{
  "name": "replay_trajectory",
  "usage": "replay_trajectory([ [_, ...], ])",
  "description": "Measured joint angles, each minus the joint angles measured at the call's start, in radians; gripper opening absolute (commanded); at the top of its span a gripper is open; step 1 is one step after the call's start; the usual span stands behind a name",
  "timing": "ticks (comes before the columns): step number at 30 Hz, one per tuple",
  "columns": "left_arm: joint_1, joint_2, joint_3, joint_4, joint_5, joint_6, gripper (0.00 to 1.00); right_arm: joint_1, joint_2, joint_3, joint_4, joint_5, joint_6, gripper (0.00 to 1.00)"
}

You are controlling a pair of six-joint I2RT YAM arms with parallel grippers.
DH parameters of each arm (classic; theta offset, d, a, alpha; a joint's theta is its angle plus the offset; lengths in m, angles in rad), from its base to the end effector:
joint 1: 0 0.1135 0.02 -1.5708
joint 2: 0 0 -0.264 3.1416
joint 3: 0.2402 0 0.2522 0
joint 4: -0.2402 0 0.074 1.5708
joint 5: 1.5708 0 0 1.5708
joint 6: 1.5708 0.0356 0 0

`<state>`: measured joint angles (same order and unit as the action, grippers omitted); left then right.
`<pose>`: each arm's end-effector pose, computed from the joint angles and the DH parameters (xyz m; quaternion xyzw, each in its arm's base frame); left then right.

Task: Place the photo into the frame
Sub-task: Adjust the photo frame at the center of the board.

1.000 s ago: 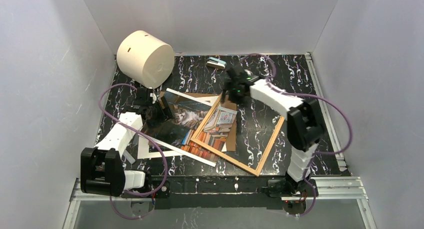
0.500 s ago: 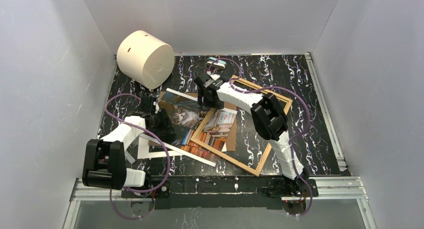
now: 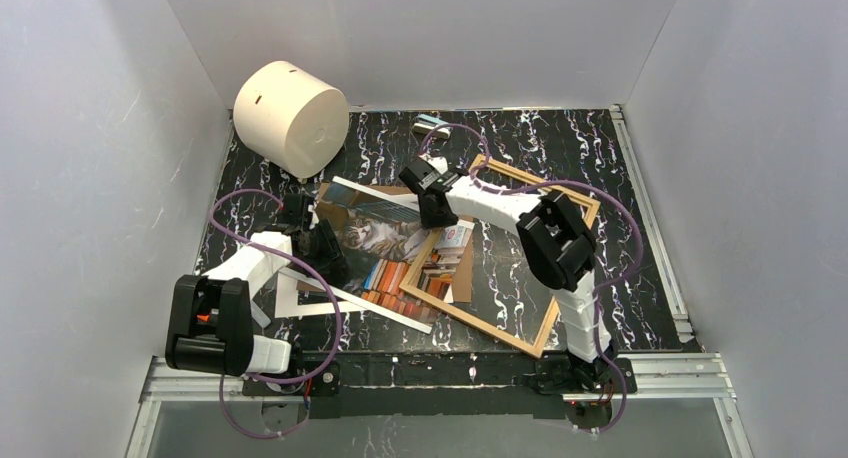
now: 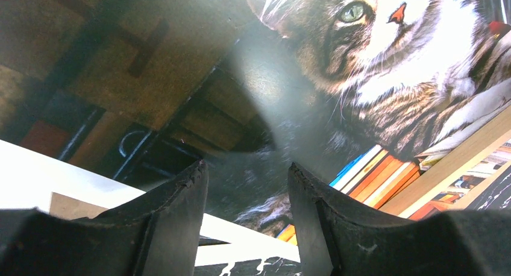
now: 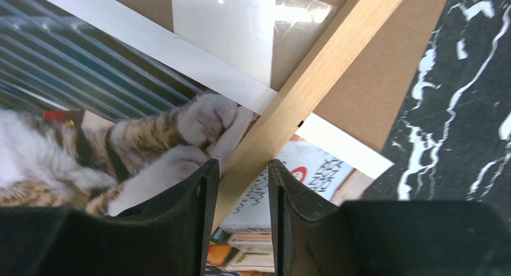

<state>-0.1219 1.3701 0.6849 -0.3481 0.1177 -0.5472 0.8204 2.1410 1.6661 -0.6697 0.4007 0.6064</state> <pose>0.2486 -0.0347 0.1697 -0.1879 0.9441 -0.1406 0.2318 0.3183 0.3211 0.1799 -0.0604 0.9568 -0.0114 0.2840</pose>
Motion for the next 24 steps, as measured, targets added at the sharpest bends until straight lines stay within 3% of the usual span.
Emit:
replay_trajectory([
  [10,0.0,0.001,0.002,-0.002,-0.002,-0.008,0.49,-0.131,-0.173,-0.254,0.19,-0.125,-0.255,0.32],
  [17,0.0,0.005,0.005,-0.004,-0.003,-0.01,0.5,-0.216,-0.182,-0.259,0.254,-0.206,-0.387,0.23],
  [20,0.0,0.015,0.015,-0.009,-0.003,-0.011,0.5,-0.213,-0.168,-0.242,0.277,-0.24,-0.422,0.25],
  [24,0.0,0.017,0.018,-0.013,-0.006,-0.011,0.5,-0.206,-0.154,-0.239,0.277,-0.25,-0.423,0.46],
])
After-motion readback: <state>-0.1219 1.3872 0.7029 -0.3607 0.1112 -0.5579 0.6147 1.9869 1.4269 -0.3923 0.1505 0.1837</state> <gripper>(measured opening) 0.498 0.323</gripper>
